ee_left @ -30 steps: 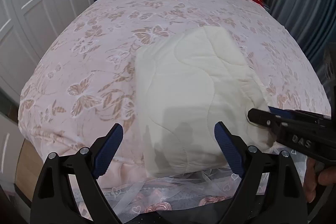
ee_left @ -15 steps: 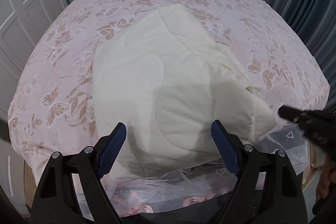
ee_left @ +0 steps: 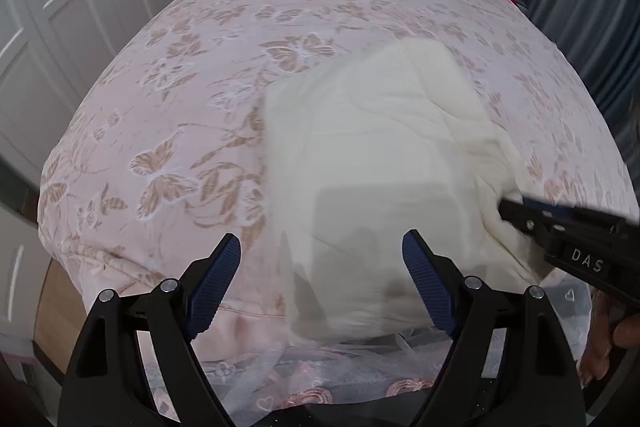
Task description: Fold large clothes
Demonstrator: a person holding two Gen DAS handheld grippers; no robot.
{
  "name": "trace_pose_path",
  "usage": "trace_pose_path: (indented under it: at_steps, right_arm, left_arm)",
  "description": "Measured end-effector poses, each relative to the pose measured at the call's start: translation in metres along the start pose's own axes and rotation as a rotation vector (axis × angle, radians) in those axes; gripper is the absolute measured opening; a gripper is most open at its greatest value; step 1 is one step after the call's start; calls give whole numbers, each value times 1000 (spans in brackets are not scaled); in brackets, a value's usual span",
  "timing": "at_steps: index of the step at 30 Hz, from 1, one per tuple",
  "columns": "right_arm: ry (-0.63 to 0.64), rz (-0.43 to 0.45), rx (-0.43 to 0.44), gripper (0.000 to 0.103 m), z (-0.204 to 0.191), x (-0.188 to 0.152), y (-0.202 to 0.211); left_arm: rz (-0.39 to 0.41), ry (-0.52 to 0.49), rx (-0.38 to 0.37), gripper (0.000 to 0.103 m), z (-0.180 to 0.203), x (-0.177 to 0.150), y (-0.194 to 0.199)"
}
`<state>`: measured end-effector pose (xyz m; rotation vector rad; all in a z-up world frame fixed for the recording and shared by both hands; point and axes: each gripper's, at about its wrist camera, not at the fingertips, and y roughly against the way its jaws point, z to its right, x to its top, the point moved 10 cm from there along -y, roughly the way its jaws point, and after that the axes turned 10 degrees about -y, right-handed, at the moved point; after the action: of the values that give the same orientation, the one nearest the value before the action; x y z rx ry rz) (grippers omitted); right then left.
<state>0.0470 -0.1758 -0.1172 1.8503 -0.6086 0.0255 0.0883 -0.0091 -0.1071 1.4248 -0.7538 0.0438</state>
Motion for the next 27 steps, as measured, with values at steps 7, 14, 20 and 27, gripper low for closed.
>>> trace_pose_path:
  at_steps: [7, 14, 20, 27]
  right_arm:
    - [-3, 59, -29, 6, 24, -11, 32]
    - [-74, 23, -243, 6, 98, -58, 32]
    - [-85, -17, -302, 6, 111, -59, -5]
    - [-94, -47, -337, 7, 111, -53, -34]
  left_arm:
    - [15, -1, -27, 80, 5, 11, -3]
    - [8, -122, -71, 80, 57, 13, -11]
    - [-52, -185, -71, 81, 85, -4, -34]
    - [-76, -222, -36, 84, 92, -14, -59]
